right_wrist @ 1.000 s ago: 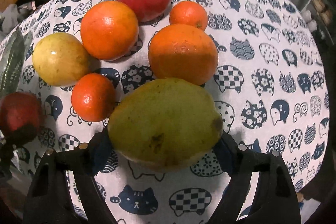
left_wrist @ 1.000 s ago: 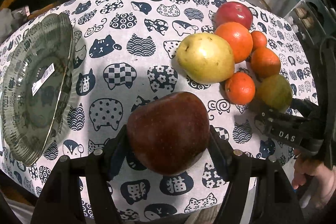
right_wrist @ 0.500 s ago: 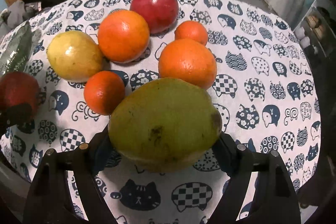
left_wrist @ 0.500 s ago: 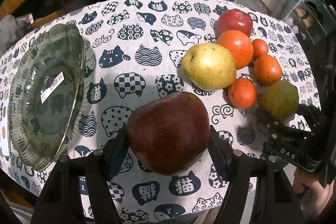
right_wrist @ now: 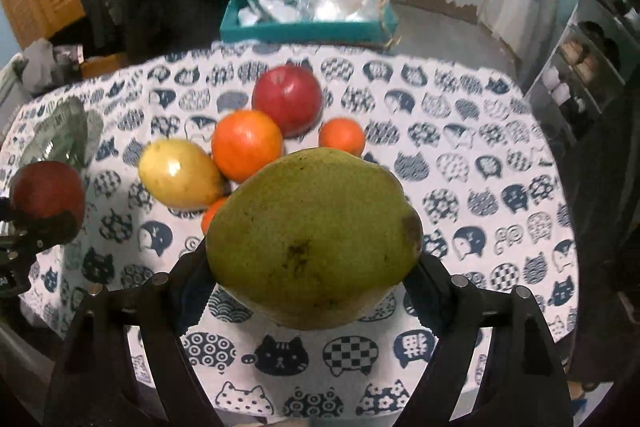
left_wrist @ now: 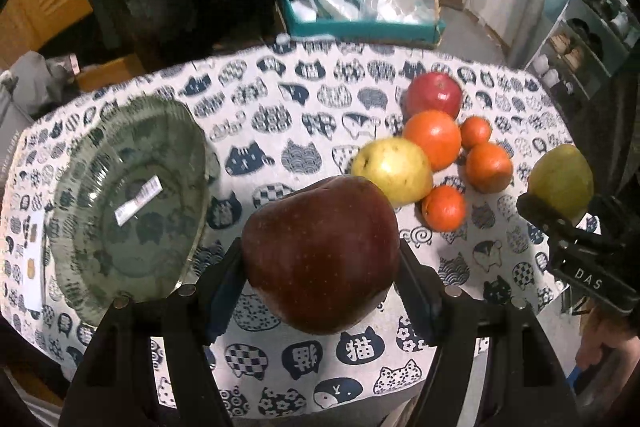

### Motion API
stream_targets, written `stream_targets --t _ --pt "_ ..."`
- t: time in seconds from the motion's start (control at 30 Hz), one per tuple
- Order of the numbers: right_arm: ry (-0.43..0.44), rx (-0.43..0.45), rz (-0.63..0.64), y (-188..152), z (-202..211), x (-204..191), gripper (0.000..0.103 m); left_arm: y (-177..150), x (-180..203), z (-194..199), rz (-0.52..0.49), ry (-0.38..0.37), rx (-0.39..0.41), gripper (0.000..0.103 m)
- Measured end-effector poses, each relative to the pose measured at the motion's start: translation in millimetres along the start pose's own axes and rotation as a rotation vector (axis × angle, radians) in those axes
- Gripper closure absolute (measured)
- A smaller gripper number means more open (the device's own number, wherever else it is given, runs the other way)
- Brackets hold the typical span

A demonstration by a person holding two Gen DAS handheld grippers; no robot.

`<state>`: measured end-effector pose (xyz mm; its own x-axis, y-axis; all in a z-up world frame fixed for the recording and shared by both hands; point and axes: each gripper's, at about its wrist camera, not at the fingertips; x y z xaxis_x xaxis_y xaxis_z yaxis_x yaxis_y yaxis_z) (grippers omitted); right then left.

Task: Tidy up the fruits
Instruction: 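Lift the red apple and green pear and carry both toward the green bowl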

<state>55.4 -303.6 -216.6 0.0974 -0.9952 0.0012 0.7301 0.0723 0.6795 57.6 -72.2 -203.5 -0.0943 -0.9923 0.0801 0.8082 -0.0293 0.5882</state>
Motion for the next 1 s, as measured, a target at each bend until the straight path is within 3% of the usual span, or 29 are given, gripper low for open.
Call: stream_targets --t 0.5,1.0 --pt "-0.022 0.147 -0.001 45 62 -3 0.021 28 -24 64 0.02 0.026 0.178 0.031" --pt "0.055 0.279 0.032 80 115 -40 0.021 35 -49 108 0.037 0.052 0.288 0.031"
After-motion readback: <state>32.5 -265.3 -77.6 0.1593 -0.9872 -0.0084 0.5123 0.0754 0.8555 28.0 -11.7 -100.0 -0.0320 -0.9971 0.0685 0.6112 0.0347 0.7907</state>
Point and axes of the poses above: each gripper's, at about its wrist camera, not at the fingertips, and z roughly against the way its jaws point, x to its right, y to its top, and after that the axes turned 11 degrees about x, right-handed
